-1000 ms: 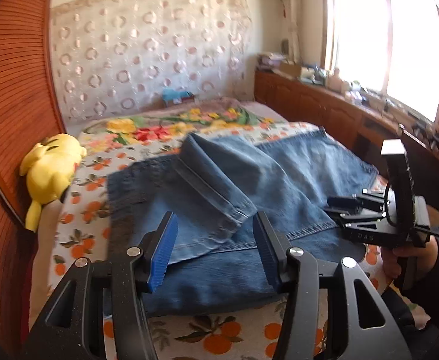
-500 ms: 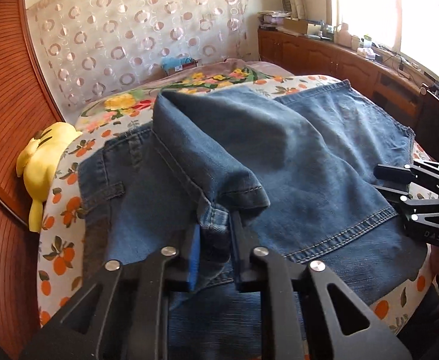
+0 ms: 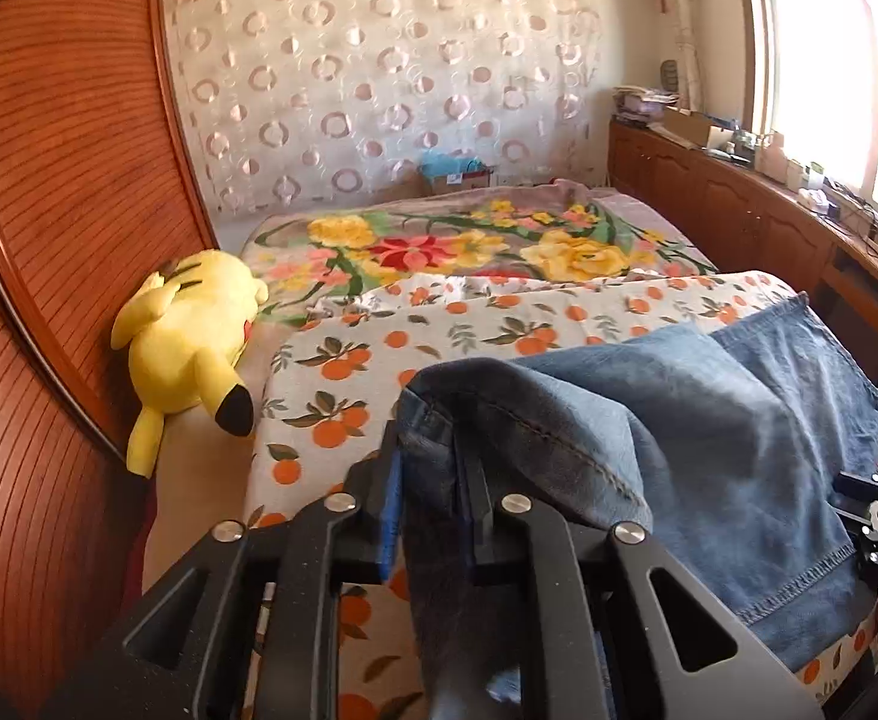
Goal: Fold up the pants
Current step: 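Fold the held leg over the jeans with the left gripper, then open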
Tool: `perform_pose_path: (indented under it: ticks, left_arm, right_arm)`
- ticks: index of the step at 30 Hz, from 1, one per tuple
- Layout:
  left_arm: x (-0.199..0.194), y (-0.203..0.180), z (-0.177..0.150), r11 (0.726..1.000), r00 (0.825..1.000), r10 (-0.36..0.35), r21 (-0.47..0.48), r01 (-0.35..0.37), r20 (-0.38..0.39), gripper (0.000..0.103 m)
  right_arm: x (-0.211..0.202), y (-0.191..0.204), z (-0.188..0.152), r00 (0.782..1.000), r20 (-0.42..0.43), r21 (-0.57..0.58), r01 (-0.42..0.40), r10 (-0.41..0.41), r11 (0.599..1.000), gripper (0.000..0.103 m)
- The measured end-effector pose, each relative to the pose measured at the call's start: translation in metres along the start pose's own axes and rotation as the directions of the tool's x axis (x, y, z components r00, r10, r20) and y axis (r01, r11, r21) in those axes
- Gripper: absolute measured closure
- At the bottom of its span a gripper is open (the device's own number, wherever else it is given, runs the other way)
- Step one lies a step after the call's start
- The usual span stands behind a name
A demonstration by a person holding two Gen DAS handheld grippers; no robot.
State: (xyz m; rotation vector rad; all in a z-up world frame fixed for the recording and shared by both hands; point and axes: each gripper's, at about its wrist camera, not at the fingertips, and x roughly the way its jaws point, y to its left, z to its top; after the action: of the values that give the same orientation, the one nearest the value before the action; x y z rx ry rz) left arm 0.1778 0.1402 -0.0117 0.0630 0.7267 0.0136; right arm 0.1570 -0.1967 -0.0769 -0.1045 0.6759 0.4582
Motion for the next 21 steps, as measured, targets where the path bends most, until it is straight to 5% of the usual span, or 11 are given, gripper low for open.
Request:
perform_pose_path:
  ticks: [7,12,21]
  left_arm:
    - [0.017,0.021,-0.023,0.999,0.997,0.025,-0.039,-0.028,-0.069,0.071]
    - [-0.007,0.026,-0.05,0.993,0.998,-0.054,-0.109,0.049,-0.042,0.059]
    - [-0.035,-0.015,-0.084,0.983,0.984,-0.174,-0.072,0.17,-0.046,0.059]
  right_arm:
    - [0.0,-0.001,0.0,1.0,-0.003,-0.003,0.001,-0.001,1.0,0.058]
    - [0.001,-0.001,0.001,1.0,-0.005,-0.005,0.001,-0.001,1.0,0.058]
    - [0.002,0.0,0.002,1.0,-0.014,-0.003,0.002,-0.002,1.0,0.057]
